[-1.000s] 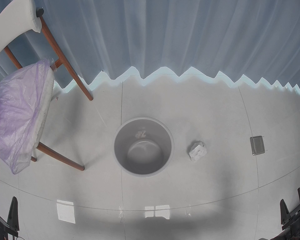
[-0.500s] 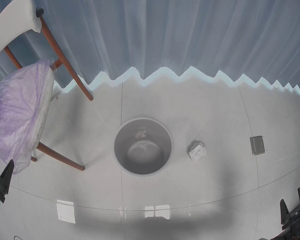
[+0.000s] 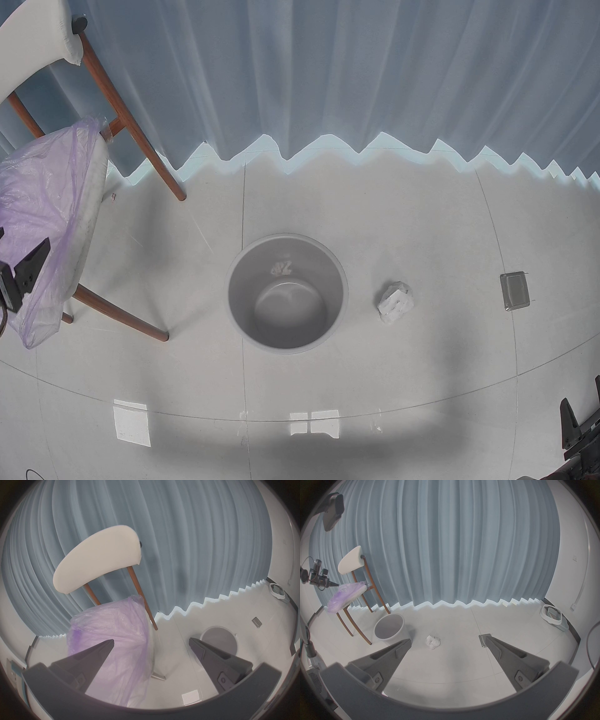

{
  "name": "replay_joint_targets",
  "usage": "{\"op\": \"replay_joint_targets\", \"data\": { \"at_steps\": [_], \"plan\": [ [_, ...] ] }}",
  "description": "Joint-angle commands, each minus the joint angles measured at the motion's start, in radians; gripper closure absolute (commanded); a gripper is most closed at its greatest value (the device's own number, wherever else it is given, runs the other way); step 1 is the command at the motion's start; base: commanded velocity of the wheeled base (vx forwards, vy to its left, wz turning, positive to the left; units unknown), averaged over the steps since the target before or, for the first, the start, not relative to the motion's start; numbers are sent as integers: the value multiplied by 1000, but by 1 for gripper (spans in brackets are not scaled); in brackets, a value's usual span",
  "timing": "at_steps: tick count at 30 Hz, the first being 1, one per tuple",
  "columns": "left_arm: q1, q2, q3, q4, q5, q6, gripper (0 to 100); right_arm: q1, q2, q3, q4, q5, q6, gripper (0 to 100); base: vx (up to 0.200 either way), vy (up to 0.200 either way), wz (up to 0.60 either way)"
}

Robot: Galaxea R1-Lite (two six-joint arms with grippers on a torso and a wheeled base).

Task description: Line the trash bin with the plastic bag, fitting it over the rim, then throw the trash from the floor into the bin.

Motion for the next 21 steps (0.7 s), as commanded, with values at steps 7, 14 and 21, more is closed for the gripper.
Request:
{"op": "replay_joint_targets", "data": {
  "at_steps": [7, 14, 21],
  "plan": [
    [10, 248, -139, -22, 25, 1, 0, 0, -17, 18, 0, 0, -2, 0, 0, 0, 0],
    [1, 299, -174, -15, 65, 10, 0, 2, -17, 18, 0, 2, 0, 0, 0, 0, 0],
    [-5, 329, -176, -22, 139, 77, 0, 0, -17, 18, 0, 2, 0, 0, 0, 0, 0]
  ]
}}
